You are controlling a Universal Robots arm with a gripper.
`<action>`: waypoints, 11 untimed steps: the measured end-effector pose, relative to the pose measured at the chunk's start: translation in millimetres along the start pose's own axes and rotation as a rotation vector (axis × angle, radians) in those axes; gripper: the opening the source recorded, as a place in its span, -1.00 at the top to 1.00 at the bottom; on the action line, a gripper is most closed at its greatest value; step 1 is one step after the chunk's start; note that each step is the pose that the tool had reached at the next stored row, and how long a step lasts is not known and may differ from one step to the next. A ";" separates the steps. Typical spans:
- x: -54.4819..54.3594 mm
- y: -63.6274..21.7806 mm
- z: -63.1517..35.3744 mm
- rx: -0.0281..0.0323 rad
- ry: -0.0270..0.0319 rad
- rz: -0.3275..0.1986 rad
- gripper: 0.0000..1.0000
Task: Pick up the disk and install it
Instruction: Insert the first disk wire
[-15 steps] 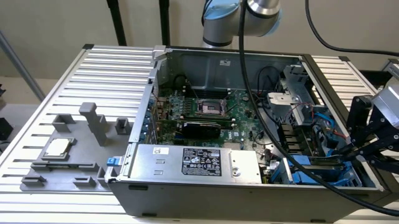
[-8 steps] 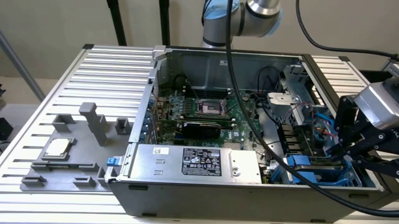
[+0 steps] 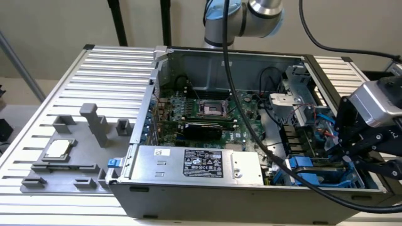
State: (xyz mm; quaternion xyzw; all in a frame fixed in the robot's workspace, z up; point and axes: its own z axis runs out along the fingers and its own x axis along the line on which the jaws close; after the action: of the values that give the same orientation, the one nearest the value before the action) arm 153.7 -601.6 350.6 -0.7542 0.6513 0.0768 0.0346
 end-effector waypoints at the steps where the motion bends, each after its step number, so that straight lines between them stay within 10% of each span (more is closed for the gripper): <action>1: 0.1 0.0 0.4 0.0026 -0.0008 0.016 0.67; 11: 0.4 2.2 4.7 0.0216 -0.0067 0.132 0.67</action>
State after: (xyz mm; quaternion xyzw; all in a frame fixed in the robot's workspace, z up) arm 151.2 -601.6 345.9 -0.7088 0.7003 0.0744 0.0397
